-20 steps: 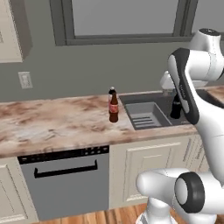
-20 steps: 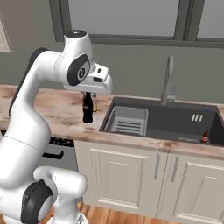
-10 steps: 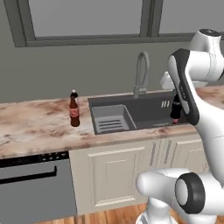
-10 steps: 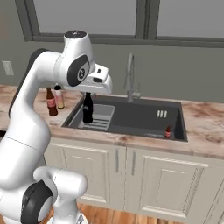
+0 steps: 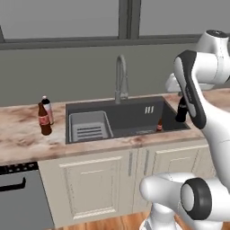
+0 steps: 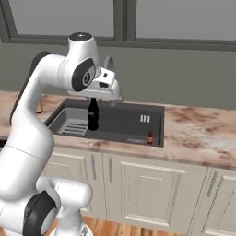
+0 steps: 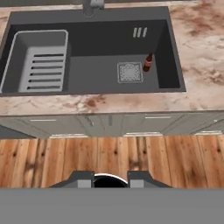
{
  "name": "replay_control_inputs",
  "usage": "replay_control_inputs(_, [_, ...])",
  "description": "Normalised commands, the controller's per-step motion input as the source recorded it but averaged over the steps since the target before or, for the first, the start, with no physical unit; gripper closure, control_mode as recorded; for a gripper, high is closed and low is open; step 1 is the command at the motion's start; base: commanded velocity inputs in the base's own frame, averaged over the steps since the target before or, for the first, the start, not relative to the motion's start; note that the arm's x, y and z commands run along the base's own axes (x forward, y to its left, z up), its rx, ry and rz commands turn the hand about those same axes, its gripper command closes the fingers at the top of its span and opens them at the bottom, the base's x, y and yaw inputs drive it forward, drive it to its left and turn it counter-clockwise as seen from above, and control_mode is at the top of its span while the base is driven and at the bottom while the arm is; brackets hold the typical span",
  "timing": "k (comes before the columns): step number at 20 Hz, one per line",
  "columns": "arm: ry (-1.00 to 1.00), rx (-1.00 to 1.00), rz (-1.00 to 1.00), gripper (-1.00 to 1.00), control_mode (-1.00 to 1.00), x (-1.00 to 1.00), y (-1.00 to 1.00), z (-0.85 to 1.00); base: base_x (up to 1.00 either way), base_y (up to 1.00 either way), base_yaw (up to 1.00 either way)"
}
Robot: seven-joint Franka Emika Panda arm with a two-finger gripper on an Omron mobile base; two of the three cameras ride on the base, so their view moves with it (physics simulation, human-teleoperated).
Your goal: Place the large bottle from the dining counter next to the other large bottle outside the sink, and place the small bottle from the dining counter next to the other small bottle inside the sink.
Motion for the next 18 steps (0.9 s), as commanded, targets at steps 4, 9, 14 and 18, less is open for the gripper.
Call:
replay_control_inputs(4, [0.0,0.0,0.0,1.0,1.0,0.0,0.0,0.0,0.71,-0.17,0.0])
replay_control_inputs(9, [0.0,0.0,0.0,1.0,1.0,0.0,0.0,0.0,0.69,-0.17,0.01])
replay_control_inputs(14, [0.0,0.0,0.0,1.0,1.0,0.0,0.0,0.0,0.36,-0.45,0.0])
replay_control_inputs(18, [0.0,0.0,0.0,1.0,1.0,0.0,0.0,0.0,0.44,-0.4,0.02])
